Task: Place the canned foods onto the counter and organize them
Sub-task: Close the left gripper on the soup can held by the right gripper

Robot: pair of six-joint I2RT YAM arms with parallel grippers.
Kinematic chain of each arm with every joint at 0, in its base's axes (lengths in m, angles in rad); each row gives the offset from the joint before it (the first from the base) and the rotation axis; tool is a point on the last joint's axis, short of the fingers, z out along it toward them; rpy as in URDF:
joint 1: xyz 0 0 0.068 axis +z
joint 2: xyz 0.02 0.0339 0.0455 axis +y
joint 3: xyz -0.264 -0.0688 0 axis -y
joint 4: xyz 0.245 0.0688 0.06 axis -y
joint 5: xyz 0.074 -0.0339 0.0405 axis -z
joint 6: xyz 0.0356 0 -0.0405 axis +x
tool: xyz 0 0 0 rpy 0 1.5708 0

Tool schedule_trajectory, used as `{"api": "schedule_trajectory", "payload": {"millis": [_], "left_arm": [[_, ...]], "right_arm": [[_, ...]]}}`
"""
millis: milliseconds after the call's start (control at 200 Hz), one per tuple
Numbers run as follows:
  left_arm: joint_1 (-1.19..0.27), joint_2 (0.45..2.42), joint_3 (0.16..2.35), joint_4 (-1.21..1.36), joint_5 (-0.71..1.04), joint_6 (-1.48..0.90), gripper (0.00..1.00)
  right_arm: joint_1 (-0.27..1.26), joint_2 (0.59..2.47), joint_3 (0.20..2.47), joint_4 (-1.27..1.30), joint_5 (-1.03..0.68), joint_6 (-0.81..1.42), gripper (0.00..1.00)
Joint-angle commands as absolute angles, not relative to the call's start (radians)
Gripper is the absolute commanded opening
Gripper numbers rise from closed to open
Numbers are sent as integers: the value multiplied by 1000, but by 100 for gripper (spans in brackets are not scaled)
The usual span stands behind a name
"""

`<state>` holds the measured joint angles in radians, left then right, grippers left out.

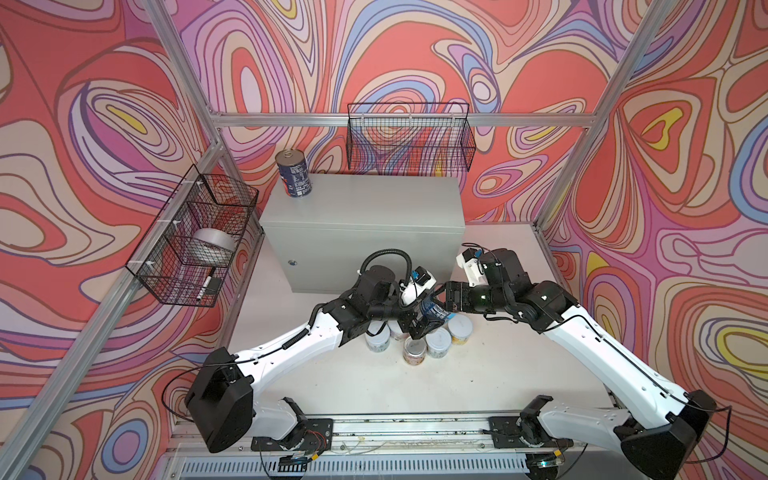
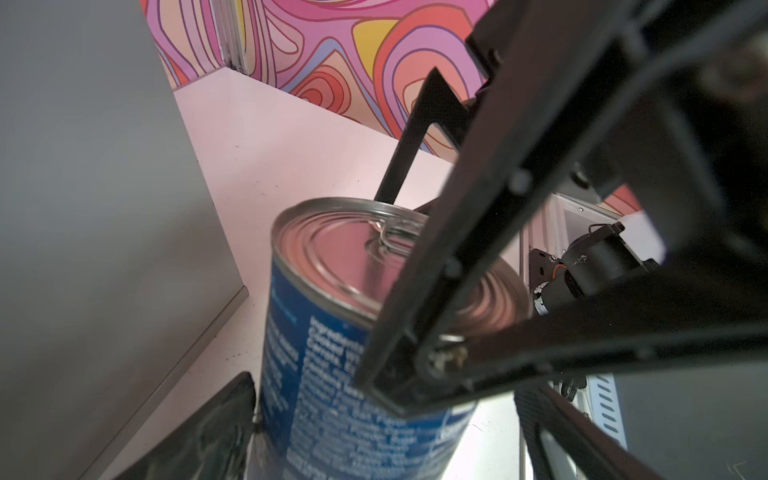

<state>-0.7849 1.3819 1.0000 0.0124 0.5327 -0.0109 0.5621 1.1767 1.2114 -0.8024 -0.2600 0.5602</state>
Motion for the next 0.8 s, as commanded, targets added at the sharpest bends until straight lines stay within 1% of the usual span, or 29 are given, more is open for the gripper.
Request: {"api": "schedule_trajectory", "payload": {"millis": [0, 391, 796], "left_arm": [[-788, 1403, 1031, 41, 561, 3, 100], [-790, 1401, 983, 100, 597, -25, 100], [-798, 1397, 954, 91, 602, -28, 100]], "right_arm": [[557, 1118, 1276, -693, -306, 569, 65], [546, 1095, 1279, -716, -291, 583, 63], [538, 1072, 1269, -710, -291, 601, 63]]}}
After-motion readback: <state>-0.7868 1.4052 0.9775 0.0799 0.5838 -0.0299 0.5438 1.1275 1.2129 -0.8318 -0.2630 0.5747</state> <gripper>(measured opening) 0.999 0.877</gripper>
